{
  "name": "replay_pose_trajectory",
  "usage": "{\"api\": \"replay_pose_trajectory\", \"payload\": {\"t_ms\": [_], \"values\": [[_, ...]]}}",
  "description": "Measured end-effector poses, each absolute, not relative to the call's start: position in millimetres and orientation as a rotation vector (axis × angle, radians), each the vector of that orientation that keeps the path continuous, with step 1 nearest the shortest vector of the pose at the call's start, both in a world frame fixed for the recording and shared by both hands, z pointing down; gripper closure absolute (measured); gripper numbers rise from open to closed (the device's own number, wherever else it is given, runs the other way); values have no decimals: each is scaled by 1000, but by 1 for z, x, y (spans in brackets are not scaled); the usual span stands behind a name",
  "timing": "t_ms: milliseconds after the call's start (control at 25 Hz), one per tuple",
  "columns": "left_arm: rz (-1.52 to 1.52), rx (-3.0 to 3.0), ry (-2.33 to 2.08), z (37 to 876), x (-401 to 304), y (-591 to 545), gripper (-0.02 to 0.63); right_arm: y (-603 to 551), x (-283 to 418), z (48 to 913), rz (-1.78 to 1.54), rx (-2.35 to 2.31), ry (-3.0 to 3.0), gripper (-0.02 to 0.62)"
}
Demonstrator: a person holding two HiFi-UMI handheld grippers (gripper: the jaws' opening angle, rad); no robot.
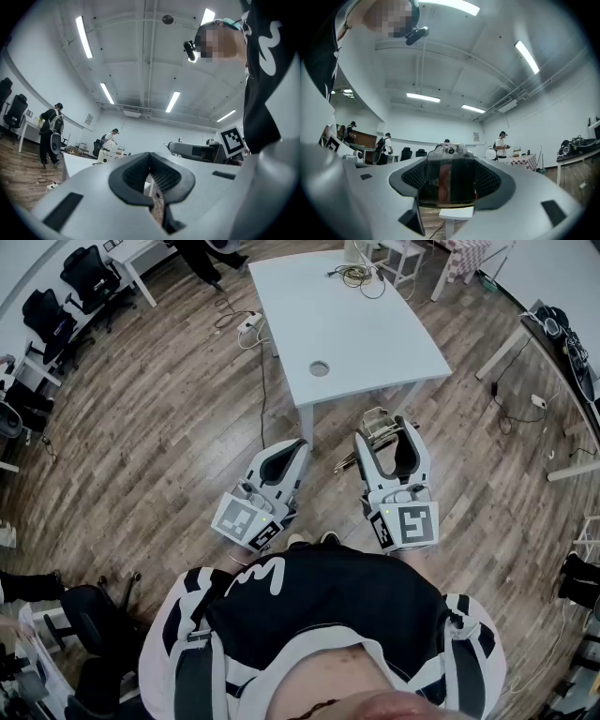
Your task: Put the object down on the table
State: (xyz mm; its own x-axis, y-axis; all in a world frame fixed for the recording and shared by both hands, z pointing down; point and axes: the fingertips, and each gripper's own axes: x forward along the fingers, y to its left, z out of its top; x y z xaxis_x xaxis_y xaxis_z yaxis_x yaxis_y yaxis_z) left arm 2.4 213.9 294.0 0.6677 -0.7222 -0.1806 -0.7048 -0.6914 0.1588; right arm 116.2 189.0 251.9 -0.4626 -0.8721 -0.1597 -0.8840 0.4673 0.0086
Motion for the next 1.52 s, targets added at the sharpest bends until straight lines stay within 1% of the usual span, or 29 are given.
{"api": "replay_pose_trajectory", "payload": {"t_ms": [760, 1240, 1520], "values": [[-387, 2809, -1192, 288, -19, 214, 601, 186, 95, 255, 134, -1572, 2572, 307], [-401, 2795, -1155, 298, -50, 225, 601, 197, 73, 254, 113, -1618, 2507, 307], [-387, 2776, -1128, 313, -67, 235, 601, 209, 60, 270, 58, -1654, 2498, 307]]}}
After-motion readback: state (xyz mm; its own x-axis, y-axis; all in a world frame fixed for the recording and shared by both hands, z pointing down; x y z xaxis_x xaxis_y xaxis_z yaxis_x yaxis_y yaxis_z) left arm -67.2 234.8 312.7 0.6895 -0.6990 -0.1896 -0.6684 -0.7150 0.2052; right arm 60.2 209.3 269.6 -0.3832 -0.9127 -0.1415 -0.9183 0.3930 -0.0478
